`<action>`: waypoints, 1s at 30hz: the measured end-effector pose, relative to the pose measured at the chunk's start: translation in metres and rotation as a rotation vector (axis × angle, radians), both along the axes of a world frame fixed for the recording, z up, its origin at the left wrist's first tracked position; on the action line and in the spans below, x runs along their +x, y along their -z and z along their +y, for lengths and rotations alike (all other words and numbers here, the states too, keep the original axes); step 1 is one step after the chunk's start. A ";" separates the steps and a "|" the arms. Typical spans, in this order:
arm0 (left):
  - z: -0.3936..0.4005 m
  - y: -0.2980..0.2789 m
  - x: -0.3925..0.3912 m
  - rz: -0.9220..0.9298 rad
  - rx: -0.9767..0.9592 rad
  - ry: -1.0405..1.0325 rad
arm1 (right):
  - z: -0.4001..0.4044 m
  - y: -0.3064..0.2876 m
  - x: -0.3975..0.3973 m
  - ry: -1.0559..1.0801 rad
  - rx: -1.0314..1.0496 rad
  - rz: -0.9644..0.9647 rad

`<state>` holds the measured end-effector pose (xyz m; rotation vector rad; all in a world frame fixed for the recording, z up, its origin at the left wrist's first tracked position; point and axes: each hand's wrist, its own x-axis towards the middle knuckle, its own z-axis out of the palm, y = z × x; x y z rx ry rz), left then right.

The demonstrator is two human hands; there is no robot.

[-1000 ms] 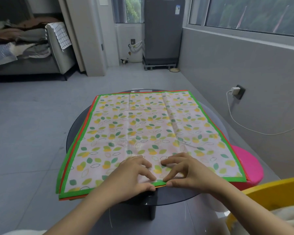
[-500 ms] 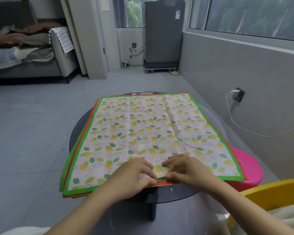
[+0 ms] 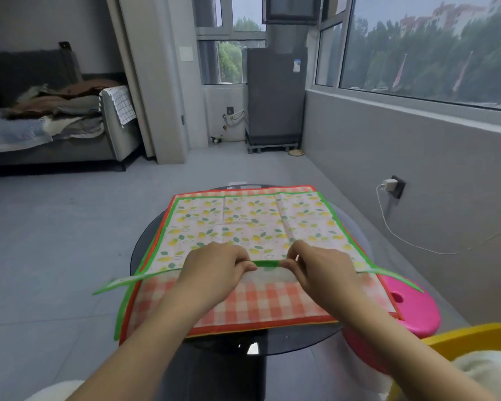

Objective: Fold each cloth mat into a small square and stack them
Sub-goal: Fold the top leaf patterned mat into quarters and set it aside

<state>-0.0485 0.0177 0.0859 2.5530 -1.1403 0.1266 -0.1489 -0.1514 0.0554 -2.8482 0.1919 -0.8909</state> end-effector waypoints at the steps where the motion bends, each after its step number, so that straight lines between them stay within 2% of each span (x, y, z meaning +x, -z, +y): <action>1: 0.001 -0.008 -0.001 -0.027 -0.014 -0.010 | -0.002 -0.007 0.001 -0.013 -0.054 -0.061; 3: 0.002 -0.022 0.001 -0.073 -0.045 -0.026 | -0.006 -0.022 0.004 -0.037 -0.136 -0.144; 8: -0.015 -0.043 0.033 -0.102 -0.104 -0.034 | -0.025 -0.040 0.037 0.024 -0.161 -0.140; 15: -0.073 -0.002 0.119 -0.193 -0.168 -0.160 | -0.074 -0.017 0.123 0.163 -0.051 -0.105; 17: -0.082 0.023 0.136 -0.176 -0.175 -0.157 | -0.081 -0.003 0.143 0.174 -0.027 -0.025; 22: -0.093 0.080 0.160 -0.095 -0.112 -0.130 | -0.095 0.040 0.171 0.147 0.036 0.311; 26: -0.099 0.107 0.164 -0.058 -0.093 -0.081 | -0.098 0.062 0.176 0.142 0.105 0.369; 30: -0.097 0.118 0.161 -0.061 -0.130 -0.082 | -0.095 0.075 0.176 0.151 0.060 0.357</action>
